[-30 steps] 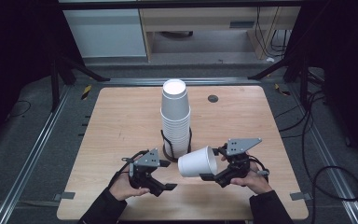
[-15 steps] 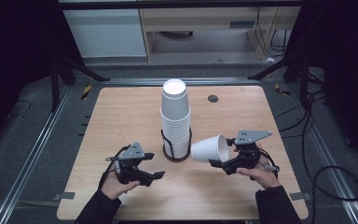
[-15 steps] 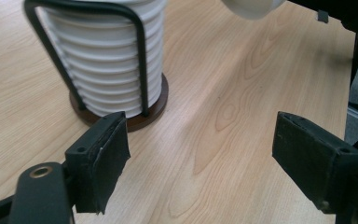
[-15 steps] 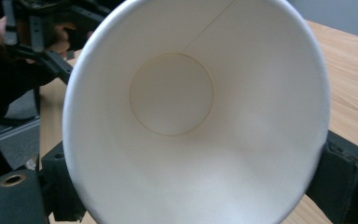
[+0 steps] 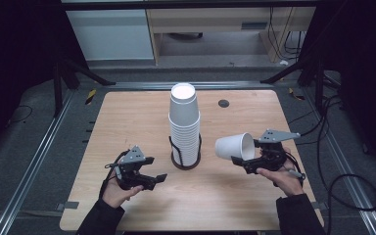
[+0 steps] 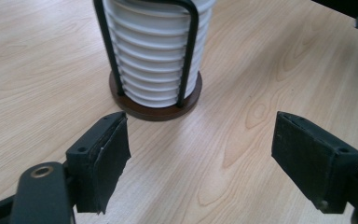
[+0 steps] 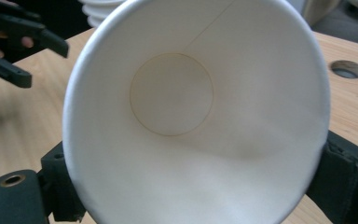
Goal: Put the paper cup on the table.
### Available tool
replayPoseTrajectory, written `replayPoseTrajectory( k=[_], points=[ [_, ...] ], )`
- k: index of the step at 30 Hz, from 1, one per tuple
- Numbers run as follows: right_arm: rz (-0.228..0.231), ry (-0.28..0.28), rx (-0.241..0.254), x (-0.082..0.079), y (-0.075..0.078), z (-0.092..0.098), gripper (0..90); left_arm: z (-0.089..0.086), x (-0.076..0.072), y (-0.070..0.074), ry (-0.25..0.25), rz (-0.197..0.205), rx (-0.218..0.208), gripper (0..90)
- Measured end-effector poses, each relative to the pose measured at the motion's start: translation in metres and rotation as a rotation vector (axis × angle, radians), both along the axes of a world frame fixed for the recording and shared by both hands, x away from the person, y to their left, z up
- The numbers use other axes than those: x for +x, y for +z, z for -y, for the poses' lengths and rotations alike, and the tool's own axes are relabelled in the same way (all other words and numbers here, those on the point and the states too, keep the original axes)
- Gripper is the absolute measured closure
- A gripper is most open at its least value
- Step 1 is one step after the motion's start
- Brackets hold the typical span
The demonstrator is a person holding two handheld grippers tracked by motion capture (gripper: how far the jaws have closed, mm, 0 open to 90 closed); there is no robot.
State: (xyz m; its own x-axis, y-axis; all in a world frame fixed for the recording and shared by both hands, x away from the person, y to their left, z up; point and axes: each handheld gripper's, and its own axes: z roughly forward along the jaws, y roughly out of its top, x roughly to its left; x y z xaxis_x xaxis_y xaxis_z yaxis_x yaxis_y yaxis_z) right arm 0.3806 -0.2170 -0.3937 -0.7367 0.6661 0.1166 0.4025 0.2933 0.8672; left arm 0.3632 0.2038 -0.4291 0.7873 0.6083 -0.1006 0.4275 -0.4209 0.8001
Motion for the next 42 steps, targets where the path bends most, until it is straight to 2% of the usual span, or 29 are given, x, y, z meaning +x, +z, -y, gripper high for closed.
replayPoseTrajectory(
  k=[3, 7, 8, 11, 12, 13, 15, 17, 18, 23, 29, 31, 32, 33, 34, 35, 36, 37, 38, 42],
  points=[
    [-0.005, -0.050, -0.006, 0.002, 0.003, 0.006, 10.8, -0.005, 0.002, -0.001, 0.033, -0.007, -0.006, 18.5],
    [-0.013, -0.091, -0.026, 0.007, 0.005, 0.010, 10.9, -0.009, 0.004, -0.001, 0.052, -0.012, -0.011, 18.7],
    [-0.017, -0.109, -0.047, 0.009, 0.007, 0.011, 10.9, -0.010, 0.005, -0.001, 0.062, -0.015, -0.014, 18.8],
    [-0.028, -0.133, -0.061, 0.012, 0.008, 0.012, 10.9, -0.011, 0.006, -0.001, 0.068, -0.013, -0.014, 18.8],
    [-0.034, -0.169, -0.088, 0.016, 0.009, 0.013, 10.9, -0.013, 0.006, 0.000, 0.086, -0.008, -0.006, 18.8],
    [-0.034, -0.169, -0.088, 0.016, 0.009, 0.013, 10.9, -0.013, 0.006, 0.000, 0.086, -0.008, -0.006, 19.0],
    [-0.053, -0.215, -0.111, 0.020, 0.010, 0.014, 11.0, -0.018, 0.007, 0.001, 0.113, -0.009, -0.004, 19.1],
    [-0.059, -0.228, -0.122, 0.021, 0.010, 0.015, 11.1, -0.019, 0.008, 0.000, 0.127, -0.008, 0.001, 19.1],
    [-0.067, -0.264, -0.155, 0.024, 0.011, 0.015, 11.1, -0.020, 0.009, 0.000, 0.134, -0.010, 0.003, 19.3],
    [-0.082, -0.303, -0.184, 0.031, 0.011, 0.017, 11.1, -0.023, 0.011, -0.001, 0.151, -0.014, 0.009, 19.4],
    [-0.123, -0.360, -0.213, 0.043, 0.013, 0.021, 11.0, -0.024, 0.012, -0.003, 0.164, -0.019, 0.020, 19.4],
    [-0.132, -0.369, -0.239, 0.048, 0.013, 0.021, 11.0, -0.025, 0.013, -0.004, 0.168, -0.022, 0.019, 19.4],
    [-0.144, -0.376, -0.272, 0.052, 0.013, 0.021, 10.9, -0.025, 0.014, -0.005, 0.169, -0.023, 0.023, 19.4],
    [-0.144, -0.376, -0.272, 0.052, 0.013, 0.021, 10.9, -0.025, 0.014, -0.005, 0.169, -0.023, 0.023, 19.4],
    [-0.156, -0.379, -0.309, 0.057, 0.013, 0.020, 10.9, -0.025, 0.014, -0.005, 0.171, -0.027, 0.022, 19.4],
    [-0.156, -0.379, -0.309, 0.057, 0.013, 0.020, 10.9, -0.025, 0.014, -0.006, 0.171, -0.030, 0.023, 19.4],
    [-0.169, -0.385, -0.352, 0.062, 0.012, 0.019, 10.8, -0.025, 0.014, -0.006, 0.171, -0.032, 0.024, 19.4],
    [-0.169, -0.385, -0.352, 0.062, 0.012, 0.019, 10.8, -0.026, 0.015, -0.006, 0.171, -0.033, 0.023, 19.4],
    [-0.184, -0.396, -0.390, 0.067, 0.012, 0.019, 10.9, -0.026, 0.015, -0.007, 0.171, -0.035, 0.024, 19.4],
    [-0.212, -0.411, -0.428, 0.074, 0.011, 0.020, 10.8, -0.027, 0.014, -0.007, 0.171, -0.034, 0.025, 19.4]
  ],
)
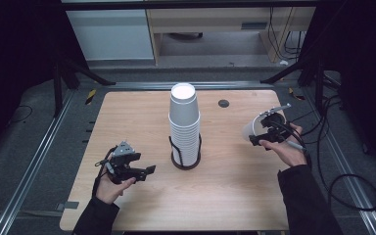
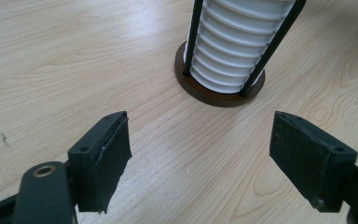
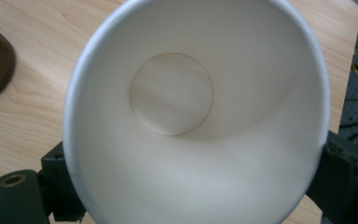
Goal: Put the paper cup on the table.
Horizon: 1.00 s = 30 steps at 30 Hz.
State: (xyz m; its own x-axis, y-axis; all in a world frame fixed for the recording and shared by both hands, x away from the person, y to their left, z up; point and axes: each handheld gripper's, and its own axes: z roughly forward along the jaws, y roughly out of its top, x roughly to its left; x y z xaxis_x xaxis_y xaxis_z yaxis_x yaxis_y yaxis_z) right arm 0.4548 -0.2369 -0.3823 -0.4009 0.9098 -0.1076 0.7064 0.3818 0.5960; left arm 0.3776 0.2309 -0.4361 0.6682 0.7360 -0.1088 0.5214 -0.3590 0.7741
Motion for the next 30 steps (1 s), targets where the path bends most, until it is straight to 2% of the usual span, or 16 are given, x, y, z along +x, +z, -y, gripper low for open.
replayPoseTrajectory(
  k=[3, 4, 5, 7, 9, 11, 14, 17, 21, 30],
  points=[
    [-0.019, -0.004, -0.028, 0.004, -0.002, 0.000, 10.7, 0.000, 0.000, 0.000, -0.001, 0.000, 0.001, 19.4],
    [-0.044, -0.003, -0.047, 0.007, -0.004, 0.000, 10.6, 0.000, 0.000, 0.000, -0.001, -0.001, 0.003, 19.4],
    [-0.044, -0.003, -0.047, 0.007, -0.004, 0.000, 10.6, 0.000, 0.000, 0.000, -0.001, -0.001, 0.003, 19.4],
    [-0.076, -0.014, -0.082, 0.012, -0.006, 0.001, 10.6, -0.001, 0.000, 0.000, 0.000, -0.002, 0.004, 19.4],
    [-0.092, -0.011, -0.086, 0.013, -0.006, 0.001, 10.6, -0.001, 0.000, 0.000, 0.002, -0.002, 0.006, 19.4],
    [-0.107, -0.011, -0.115, 0.016, -0.008, 0.002, 10.5, -0.002, 0.000, 0.000, 0.002, -0.003, 0.005, 19.4],
    [-0.150, -0.008, -0.138, 0.019, -0.012, 0.003, 10.4, -0.004, 0.000, 0.000, 0.006, -0.003, 0.005, 19.4],
    [-0.160, -0.009, -0.146, 0.020, -0.015, 0.004, 10.3, -0.004, 0.001, 0.000, 0.009, -0.003, 0.004, 19.4],
    [-0.199, -0.002, -0.177, 0.022, -0.021, 0.006, 10.2, -0.005, 0.001, -0.001, 0.019, -0.002, 0.017, 19.4],
    [-0.249, 0.005, -0.199, 0.025, -0.027, 0.010, 9.8, -0.005, 0.002, -0.001, 0.022, -0.007, 0.019, 19.4]
  ],
)
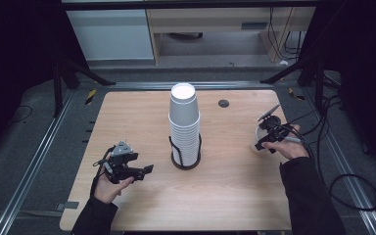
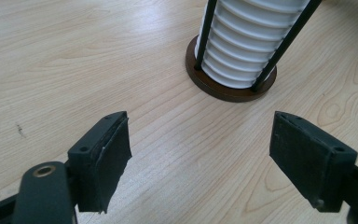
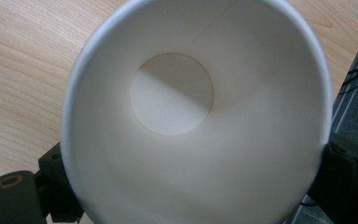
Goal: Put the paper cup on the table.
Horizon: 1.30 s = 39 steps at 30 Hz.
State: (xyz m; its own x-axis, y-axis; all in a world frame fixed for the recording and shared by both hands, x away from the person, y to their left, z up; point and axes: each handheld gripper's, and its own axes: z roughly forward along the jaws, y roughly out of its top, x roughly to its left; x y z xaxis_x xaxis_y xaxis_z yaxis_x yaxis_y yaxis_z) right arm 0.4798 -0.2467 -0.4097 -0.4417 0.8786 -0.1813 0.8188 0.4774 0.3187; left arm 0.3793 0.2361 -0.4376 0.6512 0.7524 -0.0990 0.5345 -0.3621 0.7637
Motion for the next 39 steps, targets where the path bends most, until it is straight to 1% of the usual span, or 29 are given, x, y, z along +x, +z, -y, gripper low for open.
replayPoseTrajectory(
  k=[5, 6, 7, 8, 12, 13, 16, 19, 20, 24, 29, 30, 34, 39],
  points=[
    [-0.026, 0.014, -0.012, 0.001, -0.004, 0.001, 9.6, -0.001, 0.000, 0.000, -0.002, -0.001, 0.001, 19.4],
    [-0.042, 0.018, -0.012, 0.001, -0.005, 0.002, 9.6, -0.001, 0.000, 0.000, -0.004, 0.000, 0.003, 19.3],
    [-0.047, 0.022, -0.011, 0.001, -0.005, 0.002, 9.5, -0.001, 0.000, 0.000, -0.004, 0.000, 0.003, 19.4],
    [-0.047, 0.022, -0.011, 0.001, -0.005, 0.002, 9.5, -0.001, 0.000, 0.000, -0.003, -0.002, 0.001, 19.4],
    [-0.075, 0.034, -0.018, 0.002, -0.007, 0.002, 9.4, 0.000, 0.000, 0.000, -0.004, -0.002, 0.003, 19.3],
    [-0.075, 0.034, -0.018, 0.002, -0.007, 0.002, 9.4, 0.000, 0.000, 0.000, -0.003, -0.003, 0.001, 19.3],
    [-0.096, 0.042, -0.032, 0.002, -0.009, 0.002, 9.2, 0.000, 0.000, 0.000, -0.005, -0.004, 0.003, 19.3],
    [-0.108, 0.038, -0.033, 0.002, -0.010, 0.002, 9.2, 0.000, 0.000, -0.001, -0.007, -0.006, 0.002, 19.3],
    [-0.117, 0.047, -0.039, 0.003, -0.011, 0.003, 9.0, 0.000, 0.000, -0.001, -0.009, -0.007, 0.002, 19.3],
    [-0.126, 0.049, -0.033, 0.003, -0.012, 0.003, 8.7, 0.001, 0.000, -0.001, -0.012, -0.008, 0.006, 19.3],
    [-0.138, 0.038, -0.027, 0.004, -0.012, 0.003, 8.1, 0.001, 0.000, -0.001, -0.019, -0.009, 0.001, 19.1],
    [-0.151, 0.039, -0.012, 0.003, -0.013, 0.004, 7.5, 0.000, 0.000, -0.001, -0.020, -0.010, 0.001, 19.1],
    [-0.150, 0.053, -0.008, 0.003, -0.015, 0.002, 6.2, 0.000, 0.000, -0.001, -0.022, -0.010, 0.000, 19.0],
    [-0.151, 0.046, -0.005, 0.004, -0.019, 0.003, 3.5, 0.000, 0.000, -0.001, -0.022, -0.008, 0.000, 18.9]
  ],
)
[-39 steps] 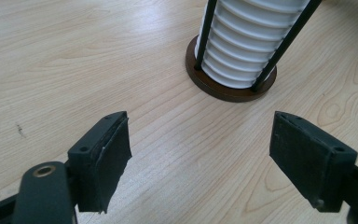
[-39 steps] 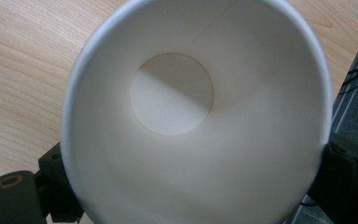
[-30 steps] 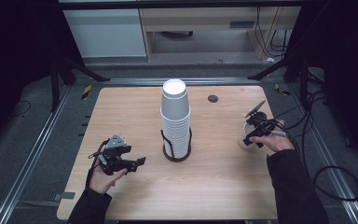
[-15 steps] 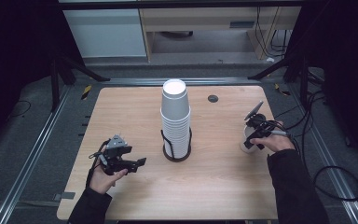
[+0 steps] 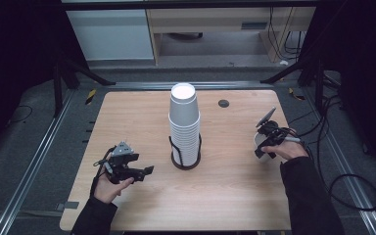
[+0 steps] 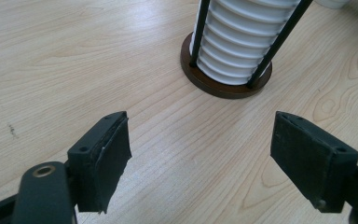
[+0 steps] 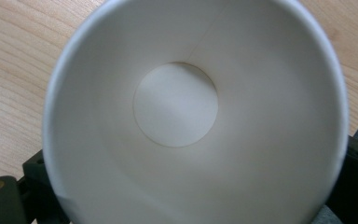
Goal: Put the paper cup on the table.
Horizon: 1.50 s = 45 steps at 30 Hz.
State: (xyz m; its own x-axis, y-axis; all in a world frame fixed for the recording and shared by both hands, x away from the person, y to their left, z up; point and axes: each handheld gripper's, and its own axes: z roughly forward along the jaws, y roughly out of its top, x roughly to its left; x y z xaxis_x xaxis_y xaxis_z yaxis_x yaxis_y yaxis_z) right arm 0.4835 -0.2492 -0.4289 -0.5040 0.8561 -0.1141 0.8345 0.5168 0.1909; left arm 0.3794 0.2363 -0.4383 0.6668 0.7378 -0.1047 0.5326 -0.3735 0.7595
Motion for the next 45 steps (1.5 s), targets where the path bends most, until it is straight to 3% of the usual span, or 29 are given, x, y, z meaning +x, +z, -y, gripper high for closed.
replayPoseTrajectory(
  k=[8, 17, 26, 27, 29, 37, 41, 45],
  points=[
    [0.035, -0.017, 0.024, -0.003, 0.004, 0.001, 0.5, 0.000, 0.000, 0.000, -0.004, 0.000, 0.000, 18.6],
    [0.114, -0.024, 0.059, -0.011, 0.014, 0.001, 0.4, -0.001, 0.000, 0.000, 0.002, 0.000, -0.001, 18.6],
    [0.269, -0.040, 0.130, -0.031, 0.031, 0.008, 0.6, -0.002, 0.001, 0.000, 0.011, 0.004, 0.004, 18.4],
    [0.313, -0.041, 0.135, -0.039, 0.035, 0.009, 0.6, -0.003, 0.001, 0.000, 0.012, 0.006, 0.004, 18.3],
    [0.329, -0.041, 0.146, -0.042, 0.037, 0.009, 0.9, -0.003, 0.001, 0.000, 0.016, 0.007, 0.004, 18.3],
    [0.535, -0.033, 0.253, -0.078, 0.049, 0.010, 1.5, -0.005, 0.001, -0.001, 0.040, 0.020, 0.002, 17.6],
    [0.633, -0.016, 0.309, -0.102, 0.047, 0.008, 2.4, -0.007, 0.001, -0.001, 0.054, 0.034, 0.008, 17.1],
    [0.661, -0.016, 0.324, -0.112, 0.039, 0.006, 2.0, -0.008, 0.002, -0.002, 0.067, 0.036, 0.009, 17.1]
  ],
)
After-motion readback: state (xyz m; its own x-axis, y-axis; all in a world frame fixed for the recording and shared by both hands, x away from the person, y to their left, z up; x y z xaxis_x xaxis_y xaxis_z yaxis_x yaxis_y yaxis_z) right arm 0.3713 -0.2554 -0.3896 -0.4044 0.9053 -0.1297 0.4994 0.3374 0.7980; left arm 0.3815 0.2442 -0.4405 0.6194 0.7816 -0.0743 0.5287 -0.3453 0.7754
